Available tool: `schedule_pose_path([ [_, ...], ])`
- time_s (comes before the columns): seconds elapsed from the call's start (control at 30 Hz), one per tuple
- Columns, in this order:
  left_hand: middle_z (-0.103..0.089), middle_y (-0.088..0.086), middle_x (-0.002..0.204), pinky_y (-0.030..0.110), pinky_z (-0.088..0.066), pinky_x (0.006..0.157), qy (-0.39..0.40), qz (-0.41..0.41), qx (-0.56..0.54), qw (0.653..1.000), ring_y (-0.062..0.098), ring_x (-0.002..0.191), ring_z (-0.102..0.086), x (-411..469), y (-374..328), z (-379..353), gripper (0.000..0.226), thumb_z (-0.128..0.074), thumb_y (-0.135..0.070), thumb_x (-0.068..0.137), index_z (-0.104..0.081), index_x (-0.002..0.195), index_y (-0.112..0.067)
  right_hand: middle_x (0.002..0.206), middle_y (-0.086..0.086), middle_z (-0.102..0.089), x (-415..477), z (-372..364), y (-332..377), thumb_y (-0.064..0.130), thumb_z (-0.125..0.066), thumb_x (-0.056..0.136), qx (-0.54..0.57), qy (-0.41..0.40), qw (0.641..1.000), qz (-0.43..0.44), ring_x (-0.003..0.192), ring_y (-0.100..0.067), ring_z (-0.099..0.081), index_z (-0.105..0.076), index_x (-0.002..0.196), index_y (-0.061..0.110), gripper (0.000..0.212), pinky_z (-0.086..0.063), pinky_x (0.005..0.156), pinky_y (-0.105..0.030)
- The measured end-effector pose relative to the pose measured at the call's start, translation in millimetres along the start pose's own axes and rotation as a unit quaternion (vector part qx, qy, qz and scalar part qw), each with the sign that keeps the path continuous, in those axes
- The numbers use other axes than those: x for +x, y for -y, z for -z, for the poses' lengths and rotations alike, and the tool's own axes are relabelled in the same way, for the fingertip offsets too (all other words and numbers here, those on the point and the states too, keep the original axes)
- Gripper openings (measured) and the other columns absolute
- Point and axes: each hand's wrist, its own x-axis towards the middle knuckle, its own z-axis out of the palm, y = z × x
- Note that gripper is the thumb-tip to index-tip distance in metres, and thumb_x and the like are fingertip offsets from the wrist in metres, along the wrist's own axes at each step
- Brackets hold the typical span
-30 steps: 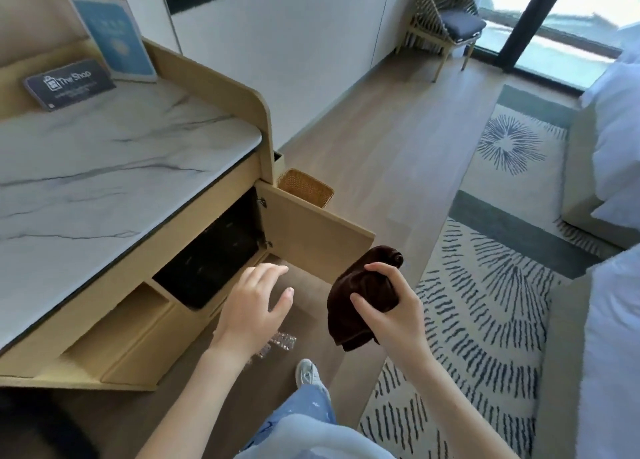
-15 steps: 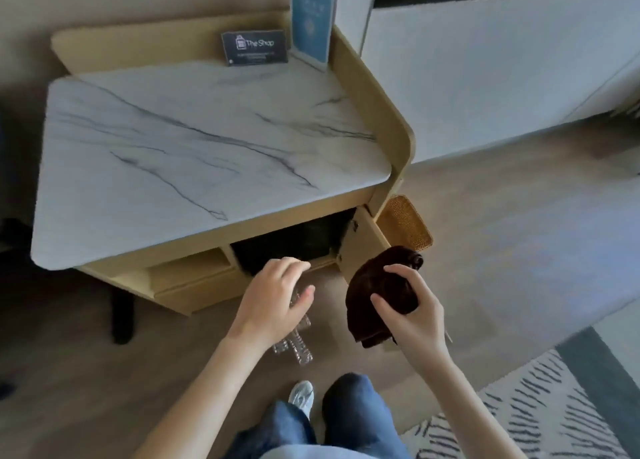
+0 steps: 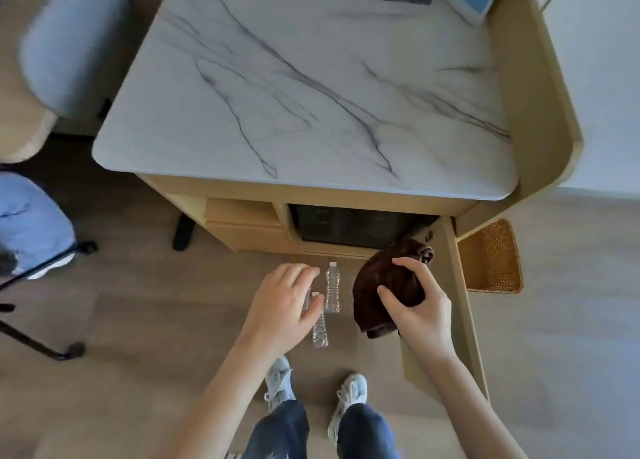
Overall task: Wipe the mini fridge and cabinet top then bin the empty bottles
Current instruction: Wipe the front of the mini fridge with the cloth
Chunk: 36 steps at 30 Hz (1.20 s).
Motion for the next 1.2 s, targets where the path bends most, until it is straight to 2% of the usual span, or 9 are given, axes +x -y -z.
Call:
schedule_pose_path([
  [0.23, -0.062, -0.006, 0.128, 0.026, -0.049, 0.098, -0.028, -0.009, -0.049, 0.998, 0.012, 0.119, -0.057, 51.0, 53.7, -96.5, 0.048, -0.043, -0.04, 0.096, -0.059, 0.134, -0.015, 0.11, 0.03, -0.063, 45.1, -46.4, -106.8, 0.013, -0.081, 0.078, -0.026, -0.016, 1.0, -0.002, 0.109, 0.003, -0.06, -0.061, 0.119, 0.041, 0.053, -0.058, 0.087, -0.029],
  [0.33, -0.062, -0.007, 0.13, 0.02, -0.043, 0.099, -0.048, -0.023, -0.039, 0.998, 0.01, 0.121, -0.057, 89.0, 101.9, -171.3, 0.048, -0.046, -0.042, 0.096, -0.059, 0.134, -0.018, 0.111, 0.031, -0.064, 80.2, -87.5, -180.9, 0.013, -0.082, 0.077, -0.021, -0.027, 0.999, 0.005, 0.109, 0.006, -0.059, -0.062, 0.119, 0.044, 0.056, -0.057, 0.088, -0.027],
  [0.47, -0.059, -0.007, 0.135, 0.023, -0.049, 0.099, -0.063, -0.039, -0.049, 0.996, 0.011, 0.124, -0.056, 135.4, 159.6, -271.1, 0.049, -0.048, -0.042, 0.095, -0.057, 0.138, -0.02, 0.111, 0.032, -0.063, 127.7, -137.9, -278.4, 0.018, -0.081, 0.079, -0.001, -0.034, 0.999, 0.017, 0.108, 0.009, -0.058, -0.061, 0.118, 0.047, 0.052, -0.056, 0.086, -0.022],
  [0.53, -0.059, -0.007, 0.135, 0.02, -0.041, 0.1, -0.082, -0.059, -0.036, 0.994, 0.01, 0.126, -0.054, 155.6, 184.8, -318.1, 0.049, -0.047, -0.044, 0.096, -0.057, 0.138, -0.02, 0.112, 0.031, -0.064, 146.9, -161.4, -321.3, 0.018, -0.081, 0.079, 0.01, -0.04, 0.998, 0.037, 0.109, 0.01, -0.058, -0.062, 0.118, 0.044, 0.05, -0.055, 0.085, -0.021],
  [0.6, -0.061, -0.008, 0.13, 0.018, -0.04, 0.098, -0.1, -0.087, -0.018, 0.991, 0.009, 0.123, -0.054, 175.3, 207.8, -360.3, 0.05, -0.044, -0.046, 0.096, -0.059, 0.135, -0.019, 0.112, 0.028, -0.065, 165.7, -182.8, -363.0, 0.016, -0.082, 0.078, 0.019, -0.045, 0.997, 0.059, 0.109, 0.007, -0.06, -0.064, 0.117, 0.041, 0.05, -0.056, 0.087, -0.024],
  [0.73, -0.063, -0.009, 0.12, 0.024, -0.049, 0.096, -0.147, -0.153, -0.015, 0.977, 0.007, 0.116, -0.055, 210.8, 246.0, -425.2, 0.044, -0.049, -0.041, 0.094, -0.063, 0.128, -0.018, 0.112, 0.024, -0.068, 196.1, -215.5, -426.2, 0.013, -0.082, 0.079, 0.036, -0.043, 0.993, 0.103, 0.11, 0.001, -0.063, -0.065, 0.116, 0.041, 0.05, -0.055, 0.096, -0.031],
  [0.87, -0.061, -0.013, 0.121, 0.015, -0.039, 0.102, -0.204, -0.203, -0.011, 0.958, 0.001, 0.117, -0.051, 236.9, 260.0, -446.2, 0.041, -0.053, -0.04, 0.093, -0.063, 0.128, -0.02, 0.107, 0.024, -0.069, 218.4, -229.7, -454.5, 0.012, -0.082, 0.076, 0.038, -0.069, 0.983, 0.164, 0.106, 0.003, -0.064, -0.067, 0.11, 0.042, 0.048, -0.054, 0.092, -0.026],
  [1.0, -0.056, -0.019, 0.125, 0.006, -0.032, 0.105, -0.257, -0.229, -0.011, 0.939, -0.007, 0.121, -0.047, 248.9, 259.5, -422.7, 0.04, -0.054, -0.041, 0.093, -0.059, 0.13, -0.026, 0.108, 0.027, -0.068, 227.5, -224.4, -448.1, 0.013, -0.083, 0.074, 0.049, -0.082, 0.971, 0.217, 0.106, 0.007, -0.063, -0.067, 0.112, 0.045, 0.051, -0.053, 0.087, -0.021],
  [1.2, -0.061, -0.001, 0.131, 0.019, -0.035, 0.113, -0.358, -0.27, 0.015, 0.894, 0.01, 0.128, -0.053, 273.6, 248.6, -360.7, 0.043, -0.062, -0.032, 0.091, -0.066, 0.127, -0.01, 0.11, 0.022, -0.069, 234.6, -199.8, -402.4, 0.016, -0.079, 0.073, 0.084, -0.111, 0.949, 0.283, 0.105, 0.005, -0.064, -0.069, 0.113, 0.041, 0.049, -0.049, 0.079, -0.005],
])
